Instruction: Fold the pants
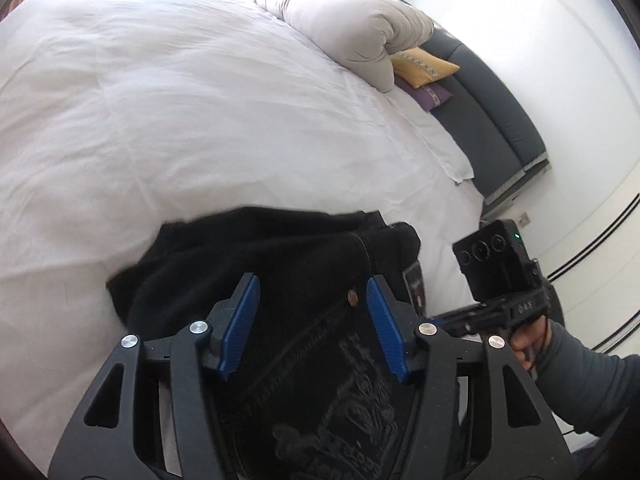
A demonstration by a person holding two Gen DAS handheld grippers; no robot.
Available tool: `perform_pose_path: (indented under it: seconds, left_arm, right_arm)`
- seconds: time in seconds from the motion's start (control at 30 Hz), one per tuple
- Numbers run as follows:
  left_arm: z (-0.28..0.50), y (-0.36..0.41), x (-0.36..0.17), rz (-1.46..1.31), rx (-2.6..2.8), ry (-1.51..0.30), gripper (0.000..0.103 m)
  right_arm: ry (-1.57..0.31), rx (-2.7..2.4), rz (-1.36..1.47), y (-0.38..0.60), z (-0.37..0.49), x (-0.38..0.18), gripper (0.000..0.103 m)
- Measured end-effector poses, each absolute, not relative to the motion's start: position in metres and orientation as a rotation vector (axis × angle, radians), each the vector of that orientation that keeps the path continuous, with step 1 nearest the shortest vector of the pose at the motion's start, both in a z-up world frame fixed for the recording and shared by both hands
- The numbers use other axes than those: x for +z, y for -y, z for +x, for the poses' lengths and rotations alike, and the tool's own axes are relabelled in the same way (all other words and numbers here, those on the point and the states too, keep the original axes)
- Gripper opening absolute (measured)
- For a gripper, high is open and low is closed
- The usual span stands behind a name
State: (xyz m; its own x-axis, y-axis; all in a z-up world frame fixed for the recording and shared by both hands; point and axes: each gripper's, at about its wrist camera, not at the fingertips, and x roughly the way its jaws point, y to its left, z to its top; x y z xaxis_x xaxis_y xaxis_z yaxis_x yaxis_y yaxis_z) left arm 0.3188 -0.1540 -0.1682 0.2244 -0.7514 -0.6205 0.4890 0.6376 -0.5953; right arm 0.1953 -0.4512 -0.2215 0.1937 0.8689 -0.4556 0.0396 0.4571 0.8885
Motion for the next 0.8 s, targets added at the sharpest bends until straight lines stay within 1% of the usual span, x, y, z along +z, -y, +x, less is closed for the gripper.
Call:
perform_pose_path:
  seconds: [0.07, 0.23, 0.33, 0.43, 0.5, 0.57, 0.63, 0.67, 0.7, 0.73, 0.77, 0.8]
  left_arm:
    - [0.3, 0.146, -0.169, -0.314, -0.89, -1.014, 0.054]
    - [0.254, 0.123, -0.171, -0.451, -0.94, -0.997, 0.054]
    - [0.219, 0.124, -0.175, -0.445, -0.96, -0.997, 0.054]
    - [0.189, 0.125, -0.182, -0.461, -0.972, -1.008, 0.054]
    - [0.176, 0.122, -0.18, -0.479, -0.966, -1.005, 0.054]
    - [0.169, 0.121, -0.176, -0.489, -0.978, -1.019, 0.054]
    - [0.162, 0.122, -0.169, -0.47, -1.0, -1.043, 0.054]
    - [0.158, 0.12, -0.164, -0.458, -1.0, -1.057, 0.054]
    - [0.156, 0.117, -0.161, -0.451, -0.985, -1.065, 0.055]
    - [0.155, 0.111, -0.158, -0.453, -0.96, -1.065, 0.055]
    - [0.156, 0.101, -0.154, -0.469, -0.923, -1.048, 0.058]
    - [0.159, 0.094, -0.152, -0.483, -0.887, -1.029, 0.068]
  right_arm:
    - [-1.248, 0.722, 0.938, 0.454, 0.194, -0.222, 0.035]
    - [-1.248, 0.721, 0.94, 0.457, 0.196, -0.224, 0.032]
    - [-1.248, 0.714, 0.939, 0.457, 0.196, -0.226, 0.03]
    - [-1.248, 0.708, 0.937, 0.46, 0.195, -0.228, 0.024]
    - [-1.244, 0.705, 0.944, 0.462, 0.193, -0.231, 0.017]
    - [-1.239, 0.704, 0.959, 0.466, 0.192, -0.236, 0.015]
    - [-1.231, 0.707, 0.962, 0.467, 0.19, -0.236, 0.016]
    - [-1.23, 0.705, 0.938, 0.468, 0.188, -0.231, 0.025]
    - [-1.221, 0.706, 0.917, 0.469, 0.187, -0.224, 0.043]
    - [-1.198, 0.71, 0.902, 0.472, 0.184, -0.215, 0.052]
    - [-1.157, 0.714, 0.889, 0.478, 0.181, -0.203, 0.065]
    - [-1.107, 0.714, 0.877, 0.486, 0.177, -0.191, 0.073]
